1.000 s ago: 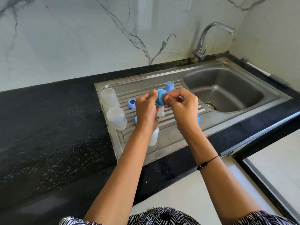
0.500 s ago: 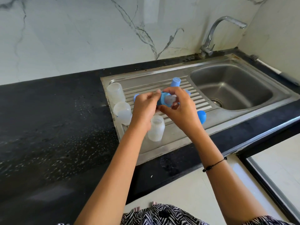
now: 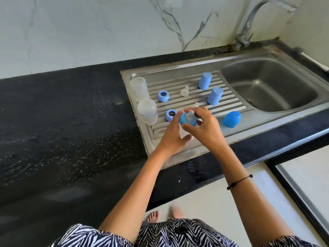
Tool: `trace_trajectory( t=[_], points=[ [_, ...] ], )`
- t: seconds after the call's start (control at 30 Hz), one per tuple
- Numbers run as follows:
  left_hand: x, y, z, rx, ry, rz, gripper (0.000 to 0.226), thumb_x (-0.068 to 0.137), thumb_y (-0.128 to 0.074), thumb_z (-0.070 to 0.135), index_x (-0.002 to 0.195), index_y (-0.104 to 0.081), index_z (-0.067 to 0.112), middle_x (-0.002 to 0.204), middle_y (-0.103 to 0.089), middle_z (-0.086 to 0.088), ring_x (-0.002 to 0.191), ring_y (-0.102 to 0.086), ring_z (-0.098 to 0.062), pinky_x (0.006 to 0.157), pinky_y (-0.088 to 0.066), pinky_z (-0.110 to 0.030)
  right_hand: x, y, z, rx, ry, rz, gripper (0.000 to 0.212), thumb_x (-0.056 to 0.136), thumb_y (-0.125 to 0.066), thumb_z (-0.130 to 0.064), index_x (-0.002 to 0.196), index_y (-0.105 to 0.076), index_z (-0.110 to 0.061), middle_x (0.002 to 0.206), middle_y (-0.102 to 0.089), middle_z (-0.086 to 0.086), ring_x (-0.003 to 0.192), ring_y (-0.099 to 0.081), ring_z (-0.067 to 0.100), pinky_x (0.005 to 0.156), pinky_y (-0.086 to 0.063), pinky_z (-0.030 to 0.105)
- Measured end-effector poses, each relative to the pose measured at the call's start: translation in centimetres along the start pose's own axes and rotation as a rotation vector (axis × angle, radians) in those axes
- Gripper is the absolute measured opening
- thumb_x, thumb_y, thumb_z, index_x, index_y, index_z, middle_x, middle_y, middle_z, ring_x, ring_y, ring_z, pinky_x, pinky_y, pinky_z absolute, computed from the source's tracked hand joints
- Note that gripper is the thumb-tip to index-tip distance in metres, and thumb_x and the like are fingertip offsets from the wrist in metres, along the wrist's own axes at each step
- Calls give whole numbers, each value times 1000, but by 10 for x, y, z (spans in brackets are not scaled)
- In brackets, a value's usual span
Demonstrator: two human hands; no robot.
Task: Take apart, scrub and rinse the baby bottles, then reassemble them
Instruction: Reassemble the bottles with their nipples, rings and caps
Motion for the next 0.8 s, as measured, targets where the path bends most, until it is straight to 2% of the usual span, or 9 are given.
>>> trace_trajectory(
  t=[0.13, 0.2, 0.3, 0.4, 0.43, 0.5, 0.57, 0.67, 0.8],
  points=[
    [4, -2, 0, 53, -54, -1, 87, 87, -66, 16, 150, -5, 15, 149, -34, -2, 133, -34, -12, 97, -24, -12, 4, 7, 4, -51, -72, 29, 26, 77, -71, -21, 98, -62, -9, 96, -61, 7, 86, -58, 21, 77, -51, 36],
    [9, 0, 6, 81, -128, 4, 94, 86, -68, 20, 150, 0, 12, 147, -40, -6, 135, -33, -17, 100, -24, -15, 7, 18, 2, -93, -90, 85, 31, 77, -74, -29, 89, -55, -7, 86, -57, 5, 75, -53, 18, 65, -46, 29],
    [16, 2, 26, 118, -264, 54, 91, 82, -67, 27, 151, -9, 13, 144, -43, -6, 130, -42, -21, 104, -37, -33, 8, 34, -4, -135, -137, 218, 40, 78, -71, -45, 79, -41, -19, 74, -41, -7, 62, -37, 4, 53, -30, 16],
    [21, 4, 44, -7, -348, 84, 78, 79, -58, 38, 145, -28, 8, 138, -47, -6, 121, -47, -7, 98, -41, -18, 9, 38, -2, -6, -160, 212, 40, 83, -62, -51, 95, -51, -15, 91, -54, -1, 79, -52, 7, 66, -40, 13],
    [22, 5, 48, -61, -350, 75, 76, 79, -57, 40, 143, -30, 8, 135, -50, -6, 117, -50, -6, 94, -43, -15, 7, 37, 0, 161, -178, 190, 43, 87, -57, -50, 109, -54, -13, 102, -58, 4, 90, -57, 12, 74, -47, 20],
    [24, 6, 50, -144, -320, 43, 76, 78, -57, 42, 143, -31, 13, 133, -52, -4, 117, -54, -12, 93, -47, -24, 3, 36, 1, 568, -220, 184, 38, 96, -45, -35, 127, -52, -13, 118, -60, 8, 102, -59, 14, 85, -49, 28],
    [24, 4, 50, -188, -291, -4, 76, 77, -58, 42, 144, -30, 17, 133, -52, -3, 119, -53, -14, 96, -46, -28, 2, 41, 0, 820, -242, 186, 32, 98, -39, -15, 125, -55, -9, 112, -63, 6, 96, -61, 11, 87, -48, 27],
    [20, 6, 52, -243, -265, -44, 73, 80, -60, 34, 144, -28, 19, 128, -52, 3, 116, -53, -9, 94, -46, -22, 3, 44, -6, 892, -201, 157, 33, 83, -53, -4, 115, -59, -2, 96, -66, 7, 84, -63, 13, 76, -51, 26],
    [19, 10, 51, -251, -240, -18, 87, 86, -67, 20, 149, -7, 18, 133, -47, -1, 114, -52, -8, 87, -45, -10, -1, 39, -4, 955, -185, 210, 33, 76, -63, -2, 107, -55, -4, 93, -67, 8, 85, -65, 19, 74, -55, 28]
  ],
)
Point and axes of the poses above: each hand's wrist, its own x-axis towards the middle knuckle, its own y-axis out of the back of the hand, z = x × y, the point moved 8 cm from there along x, towards the middle knuckle
